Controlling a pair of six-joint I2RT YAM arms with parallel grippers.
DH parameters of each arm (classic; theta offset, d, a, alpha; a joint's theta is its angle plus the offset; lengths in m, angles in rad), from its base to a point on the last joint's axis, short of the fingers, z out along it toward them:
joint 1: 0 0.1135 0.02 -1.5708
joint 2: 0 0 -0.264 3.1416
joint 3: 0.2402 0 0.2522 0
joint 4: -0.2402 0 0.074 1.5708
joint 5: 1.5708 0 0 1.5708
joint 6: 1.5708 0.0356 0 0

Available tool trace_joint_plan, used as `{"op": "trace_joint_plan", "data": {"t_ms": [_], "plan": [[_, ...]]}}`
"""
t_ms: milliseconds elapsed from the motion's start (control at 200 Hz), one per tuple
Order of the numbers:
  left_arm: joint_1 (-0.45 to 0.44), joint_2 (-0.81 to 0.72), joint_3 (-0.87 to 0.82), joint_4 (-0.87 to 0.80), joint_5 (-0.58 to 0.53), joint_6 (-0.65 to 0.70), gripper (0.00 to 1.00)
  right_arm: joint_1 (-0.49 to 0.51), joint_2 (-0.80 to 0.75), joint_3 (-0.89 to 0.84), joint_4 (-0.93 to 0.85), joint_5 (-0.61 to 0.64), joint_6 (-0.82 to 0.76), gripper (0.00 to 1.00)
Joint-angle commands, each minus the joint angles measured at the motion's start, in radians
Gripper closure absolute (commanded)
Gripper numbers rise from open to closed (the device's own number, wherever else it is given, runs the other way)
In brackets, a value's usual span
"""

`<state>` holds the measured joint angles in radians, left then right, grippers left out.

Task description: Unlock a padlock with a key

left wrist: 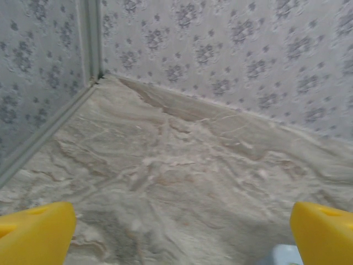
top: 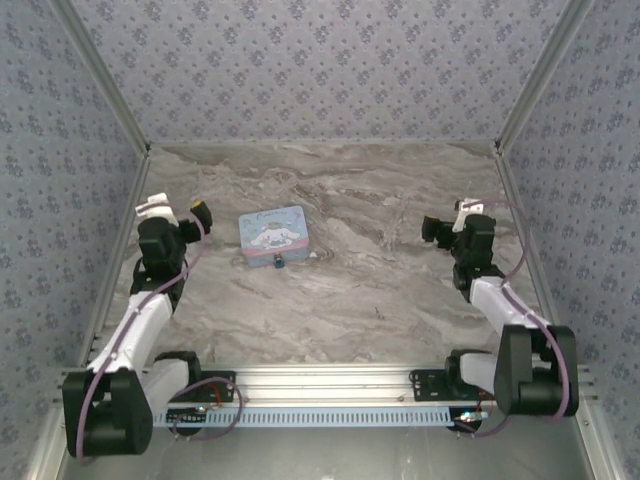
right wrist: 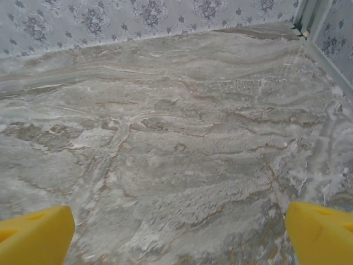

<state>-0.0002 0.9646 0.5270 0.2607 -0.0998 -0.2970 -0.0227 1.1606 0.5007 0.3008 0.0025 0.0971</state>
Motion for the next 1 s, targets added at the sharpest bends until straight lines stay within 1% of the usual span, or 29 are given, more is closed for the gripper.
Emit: {"op": "trace_joint_plan", "data": {"t_ms": [0, 95, 170, 220, 345, 455, 510, 595, 785, 864, 994], "plan": [[-0.01, -0.068, 0.028, -0.219, 0.122, -0.165, 0.0, 0.036, -0.096, 0.051, -0.26, -0.033, 0.092, 0.0], [-0.05, -0.129, -0.007, -0.233, 0.197, -0.236, 0.0, 0.068, -0.171, 0.076, -0.393, -0.097, 0.167, 0.0], [-0.106, -0.174, -0.021, -0.277, 0.205, -0.281, 0.01, 0.115, -0.221, 0.092, -0.51, -0.151, 0.222, 0.0], [-0.149, -0.204, -0.035, -0.299, 0.207, -0.314, 0.01, 0.157, -0.25, 0.095, -0.586, -0.173, 0.25, 0.02], [-0.273, -0.271, -0.097, -0.307, 0.177, -0.413, 0.01, 0.264, -0.302, 0.094, -0.789, -0.165, 0.324, 0.13], [-0.388, -0.305, -0.142, -0.301, 0.129, -0.468, 0.0, 0.341, -0.325, 0.088, -0.949, -0.171, 0.392, 0.19], [-0.439, -0.306, -0.155, -0.294, 0.106, -0.487, 0.01, 0.383, -0.33, 0.08, -0.998, -0.174, 0.433, 0.22], [-0.496, -0.292, -0.167, -0.269, 0.086, -0.506, 0.0, 0.444, -0.33, 0.052, -1.012, -0.194, 0.499, 0.24], [-0.576, -0.218, -0.161, -0.199, 0.051, -0.499, 0.01, 0.547, -0.266, -0.003, -0.927, -0.211, 0.623, 0.31], [-0.596, -0.186, -0.153, -0.176, 0.04, -0.493, 0.01, 0.576, -0.214, -0.008, -0.893, -0.206, 0.645, 0.33], [-0.622, -0.143, -0.138, -0.151, 0.034, -0.484, 0.0, 0.618, -0.121, 0.012, -0.856, -0.164, 0.648, 0.38]]}}
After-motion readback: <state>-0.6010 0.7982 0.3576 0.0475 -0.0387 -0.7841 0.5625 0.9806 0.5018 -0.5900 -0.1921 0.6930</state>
